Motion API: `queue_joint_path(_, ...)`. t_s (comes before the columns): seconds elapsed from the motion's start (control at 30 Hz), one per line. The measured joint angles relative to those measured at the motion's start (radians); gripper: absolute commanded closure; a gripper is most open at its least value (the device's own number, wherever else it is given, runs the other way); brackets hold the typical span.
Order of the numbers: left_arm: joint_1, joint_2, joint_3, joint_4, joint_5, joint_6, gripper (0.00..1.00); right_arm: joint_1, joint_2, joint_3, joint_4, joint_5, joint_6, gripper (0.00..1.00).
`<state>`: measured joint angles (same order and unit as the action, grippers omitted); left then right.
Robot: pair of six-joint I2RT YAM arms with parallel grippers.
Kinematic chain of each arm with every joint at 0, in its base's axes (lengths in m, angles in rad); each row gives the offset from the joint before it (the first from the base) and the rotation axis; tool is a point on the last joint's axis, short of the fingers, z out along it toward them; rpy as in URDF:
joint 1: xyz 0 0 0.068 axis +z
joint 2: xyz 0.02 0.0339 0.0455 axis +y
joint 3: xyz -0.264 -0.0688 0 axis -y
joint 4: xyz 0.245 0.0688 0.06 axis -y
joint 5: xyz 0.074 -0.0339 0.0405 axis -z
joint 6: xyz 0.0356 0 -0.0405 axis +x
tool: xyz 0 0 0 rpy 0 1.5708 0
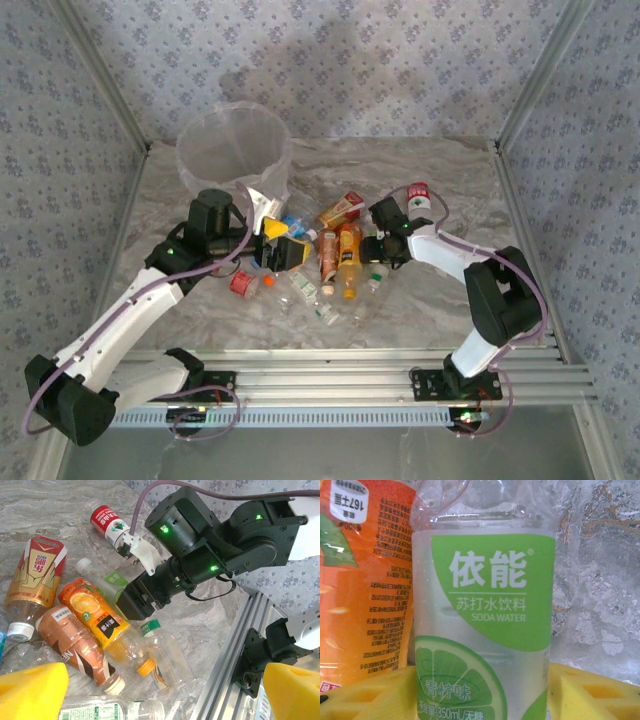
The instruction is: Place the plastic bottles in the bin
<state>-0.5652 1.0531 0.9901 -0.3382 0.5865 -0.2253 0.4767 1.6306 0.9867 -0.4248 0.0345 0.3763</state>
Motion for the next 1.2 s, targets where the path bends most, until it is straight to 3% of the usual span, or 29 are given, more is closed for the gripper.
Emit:
queue_joint_path(0.27,0.000,0.000,0.000,0.000,0.001,-0.005,0.00,0.004,-0.017,0.000,0.003,0.017,-0.001,0.41)
queue_joint_path(0.53,-0.013,0.018,0.016,0.010,0.000,-0.064,0.00,0.003,-0.164,-0.010,0.004,0.023,-0.008,0.41)
queue_joint_path(0.83,-0.099,0.085,0.056,0.097,-0.079,-0.286,0.00,-0.011,-0.399,-0.064,0.043,-0.150,-0.030,0.43)
queue_joint_path(1.2,-0.138,0.259,0.130,0.171,-0.138,-0.563,0.00,-0.010,-0.581,-0.087,0.056,-0.325,-0.026,0.44)
